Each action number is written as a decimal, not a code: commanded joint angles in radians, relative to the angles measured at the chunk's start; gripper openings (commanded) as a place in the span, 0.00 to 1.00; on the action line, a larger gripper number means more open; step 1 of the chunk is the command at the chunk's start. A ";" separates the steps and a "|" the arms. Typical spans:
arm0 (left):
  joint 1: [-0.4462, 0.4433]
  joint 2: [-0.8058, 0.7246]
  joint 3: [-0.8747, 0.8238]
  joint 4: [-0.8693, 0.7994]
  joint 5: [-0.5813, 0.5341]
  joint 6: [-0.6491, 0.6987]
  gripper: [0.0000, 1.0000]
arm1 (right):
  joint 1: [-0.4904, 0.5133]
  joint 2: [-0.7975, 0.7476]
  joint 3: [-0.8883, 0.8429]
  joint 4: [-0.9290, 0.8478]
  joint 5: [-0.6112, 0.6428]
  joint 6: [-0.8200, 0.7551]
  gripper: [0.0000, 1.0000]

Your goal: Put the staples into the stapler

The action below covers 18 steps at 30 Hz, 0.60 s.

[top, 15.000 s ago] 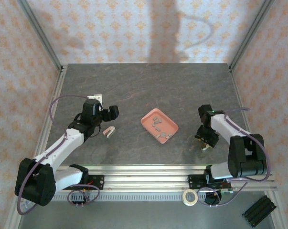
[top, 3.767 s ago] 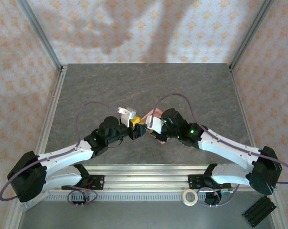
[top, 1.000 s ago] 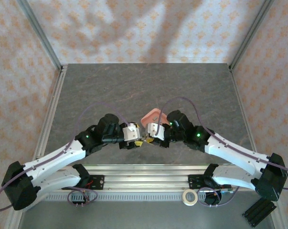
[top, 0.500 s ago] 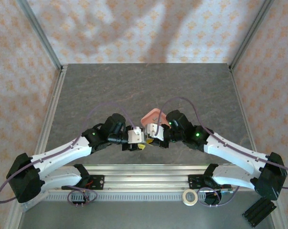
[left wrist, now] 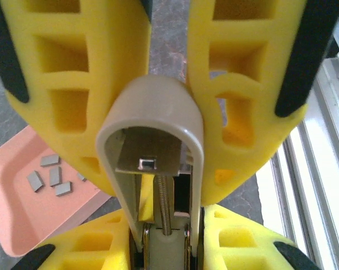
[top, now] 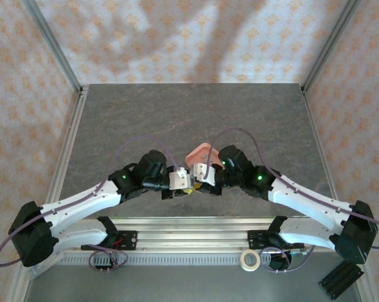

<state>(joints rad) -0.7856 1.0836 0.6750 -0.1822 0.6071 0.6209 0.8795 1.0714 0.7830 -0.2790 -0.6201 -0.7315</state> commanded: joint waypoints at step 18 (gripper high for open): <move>0.100 0.117 0.001 0.139 -0.714 -0.901 0.10 | 0.004 -0.016 -0.169 0.449 0.682 0.912 0.58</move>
<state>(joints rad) -0.7197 1.1416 0.5987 0.0181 0.0051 -0.0769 0.8829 1.0245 0.6056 0.1219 -0.0784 -0.0486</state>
